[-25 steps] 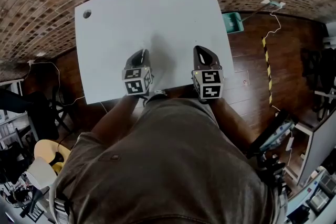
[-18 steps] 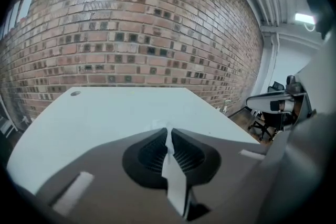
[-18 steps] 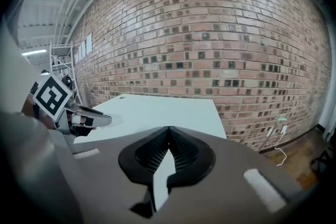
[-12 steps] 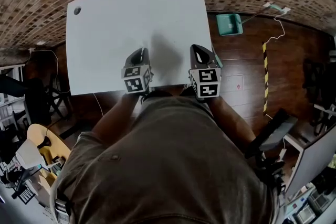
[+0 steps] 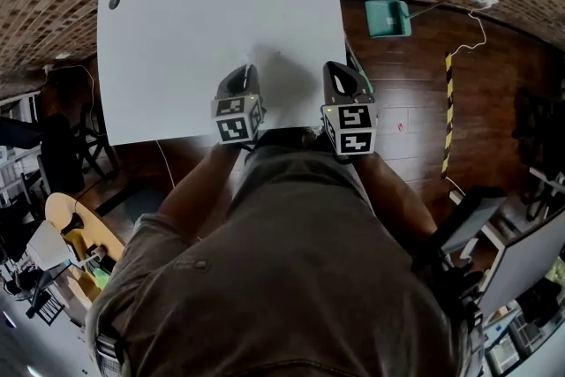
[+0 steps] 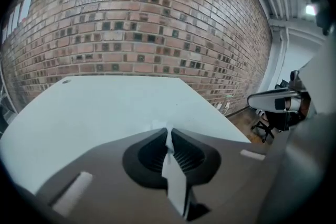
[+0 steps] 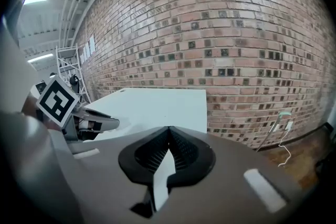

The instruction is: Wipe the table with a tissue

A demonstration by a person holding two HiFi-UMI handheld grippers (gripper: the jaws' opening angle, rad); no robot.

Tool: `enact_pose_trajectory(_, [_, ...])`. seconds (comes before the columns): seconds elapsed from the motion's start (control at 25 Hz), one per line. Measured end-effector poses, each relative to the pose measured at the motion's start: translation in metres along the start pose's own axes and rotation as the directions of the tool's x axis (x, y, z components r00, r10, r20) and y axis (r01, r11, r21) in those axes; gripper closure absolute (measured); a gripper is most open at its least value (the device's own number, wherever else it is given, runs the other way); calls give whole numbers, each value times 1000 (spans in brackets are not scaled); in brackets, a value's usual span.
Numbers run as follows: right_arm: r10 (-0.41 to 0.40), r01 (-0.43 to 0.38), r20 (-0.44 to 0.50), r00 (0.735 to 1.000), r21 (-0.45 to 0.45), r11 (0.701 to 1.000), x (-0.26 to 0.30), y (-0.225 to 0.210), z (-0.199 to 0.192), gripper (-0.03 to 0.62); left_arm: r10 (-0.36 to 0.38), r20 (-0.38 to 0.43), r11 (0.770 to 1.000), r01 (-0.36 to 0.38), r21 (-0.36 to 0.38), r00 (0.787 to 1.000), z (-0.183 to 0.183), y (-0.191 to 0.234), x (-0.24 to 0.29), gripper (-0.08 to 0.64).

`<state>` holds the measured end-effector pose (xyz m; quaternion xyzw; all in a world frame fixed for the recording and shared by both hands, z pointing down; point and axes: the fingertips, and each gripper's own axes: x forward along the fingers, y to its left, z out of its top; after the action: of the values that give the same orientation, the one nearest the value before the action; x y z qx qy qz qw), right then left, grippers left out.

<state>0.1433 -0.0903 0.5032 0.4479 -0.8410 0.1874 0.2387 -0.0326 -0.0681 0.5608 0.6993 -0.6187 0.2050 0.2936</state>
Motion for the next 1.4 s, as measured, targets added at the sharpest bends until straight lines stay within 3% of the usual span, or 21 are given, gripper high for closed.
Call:
enact_pose_trajectory(0.6, [-24, 28, -62, 998, 58, 998, 7, -16, -17, 578, -46, -116, 998, 51, 39, 992, -20, -16, 45, 545])
enact_pose_trajectory(1.4, [-95, 102, -55, 994, 121, 987, -6, -61, -20, 578, -129, -153, 981, 149, 127, 980, -4, -72, 81, 545])
